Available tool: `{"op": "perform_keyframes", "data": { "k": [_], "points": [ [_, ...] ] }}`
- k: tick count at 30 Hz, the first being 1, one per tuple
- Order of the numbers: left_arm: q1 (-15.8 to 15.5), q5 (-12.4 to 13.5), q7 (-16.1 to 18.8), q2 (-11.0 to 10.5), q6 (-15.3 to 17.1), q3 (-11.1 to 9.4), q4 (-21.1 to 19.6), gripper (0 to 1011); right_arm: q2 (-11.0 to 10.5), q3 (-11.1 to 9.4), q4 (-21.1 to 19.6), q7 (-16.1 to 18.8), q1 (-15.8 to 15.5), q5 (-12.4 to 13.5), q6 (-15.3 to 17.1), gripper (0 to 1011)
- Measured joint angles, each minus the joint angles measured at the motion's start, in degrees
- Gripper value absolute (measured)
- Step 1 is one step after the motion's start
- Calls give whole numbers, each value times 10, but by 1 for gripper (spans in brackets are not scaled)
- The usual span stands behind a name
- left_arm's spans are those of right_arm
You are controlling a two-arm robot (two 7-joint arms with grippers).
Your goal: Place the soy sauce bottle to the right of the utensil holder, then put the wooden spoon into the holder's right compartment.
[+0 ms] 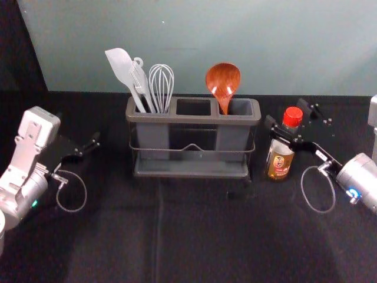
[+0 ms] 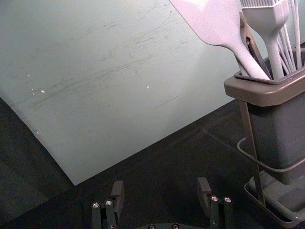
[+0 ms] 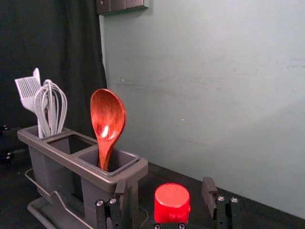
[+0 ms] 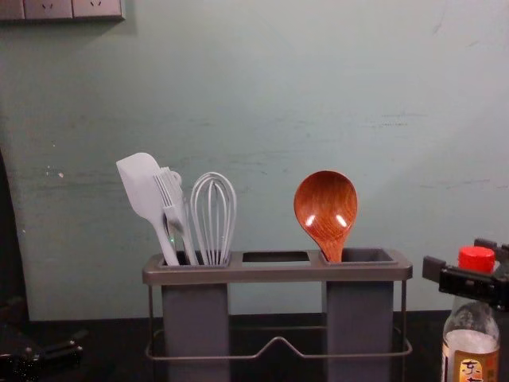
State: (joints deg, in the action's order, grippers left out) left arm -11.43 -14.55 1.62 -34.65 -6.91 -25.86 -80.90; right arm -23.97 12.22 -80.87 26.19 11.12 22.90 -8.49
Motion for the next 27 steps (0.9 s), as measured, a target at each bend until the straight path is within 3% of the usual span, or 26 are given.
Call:
{"op": "perform_keyframes", "data": {
  "k": [14, 22, 27],
  "points": [
    [0, 0, 0, 0, 0, 0, 0, 1005, -16, -18, -71, -9, -24, -6, -16, 1000],
    [0, 0, 0, 0, 0, 0, 0, 1005, -25, -42, -151, -32, -77, -15, -25, 1000],
    [0, 0, 0, 0, 0, 0, 0, 1005, -16, -56, -201, -56, -127, -30, -36, 1000]
  ]
}}
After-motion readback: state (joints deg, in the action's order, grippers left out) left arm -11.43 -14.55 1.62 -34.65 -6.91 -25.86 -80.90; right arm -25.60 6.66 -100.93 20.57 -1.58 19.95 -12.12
